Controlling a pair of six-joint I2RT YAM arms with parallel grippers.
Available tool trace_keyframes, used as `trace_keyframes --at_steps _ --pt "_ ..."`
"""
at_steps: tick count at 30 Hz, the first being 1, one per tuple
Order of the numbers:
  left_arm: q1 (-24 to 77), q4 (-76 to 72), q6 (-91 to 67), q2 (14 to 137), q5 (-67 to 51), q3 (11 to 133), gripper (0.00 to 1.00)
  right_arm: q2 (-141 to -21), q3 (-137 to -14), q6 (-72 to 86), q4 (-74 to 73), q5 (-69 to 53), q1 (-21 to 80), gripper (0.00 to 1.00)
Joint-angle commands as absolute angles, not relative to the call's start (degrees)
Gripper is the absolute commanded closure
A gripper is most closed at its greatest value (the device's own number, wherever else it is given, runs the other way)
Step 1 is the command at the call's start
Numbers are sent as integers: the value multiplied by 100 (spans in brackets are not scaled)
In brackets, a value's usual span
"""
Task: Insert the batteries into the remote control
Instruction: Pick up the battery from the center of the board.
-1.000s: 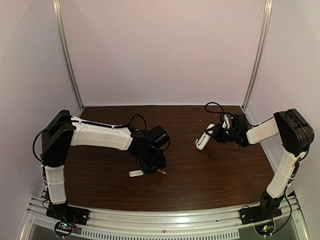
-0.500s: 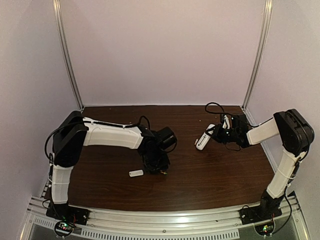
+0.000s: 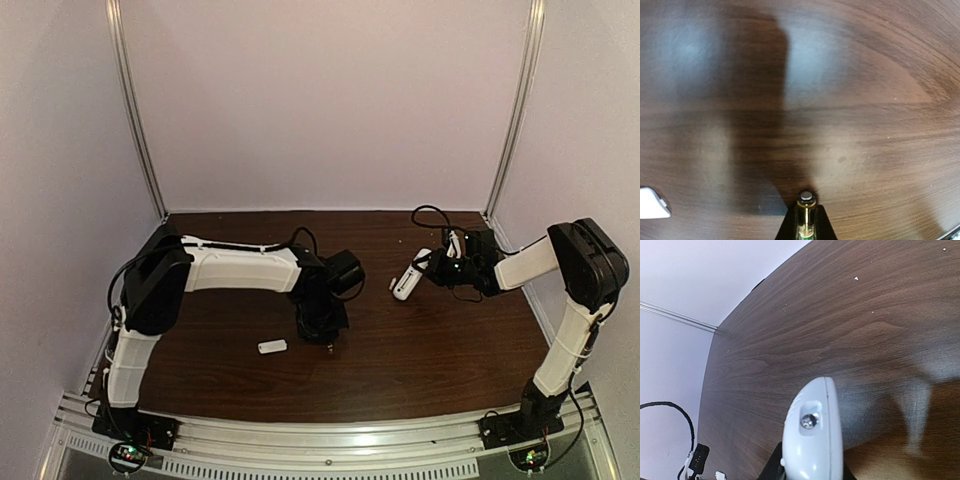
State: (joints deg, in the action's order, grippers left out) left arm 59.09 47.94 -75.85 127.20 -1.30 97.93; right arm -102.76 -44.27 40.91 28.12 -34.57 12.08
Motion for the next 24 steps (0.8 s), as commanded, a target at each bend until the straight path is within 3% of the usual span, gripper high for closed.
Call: trace_keyframes --at_steps 1,10,19,24 --pt "5918 5004 -6525 12920 355 10107 100 -10217 -4386 4131 2950 -3541 1160 100" --pt "5932 5072 -5450 12919 655 9786 96 -10035 -4496 4041 2610 -3493 1154 100" --pt "5999 4891 -4852 12924 682 9356 76 -9504 -4434 3995 2282 -3544 1145 100" --pt "6011 4879 -4777 12890 687 9217 73 -9211 -4447 3914 2043 -3558 1134 100"
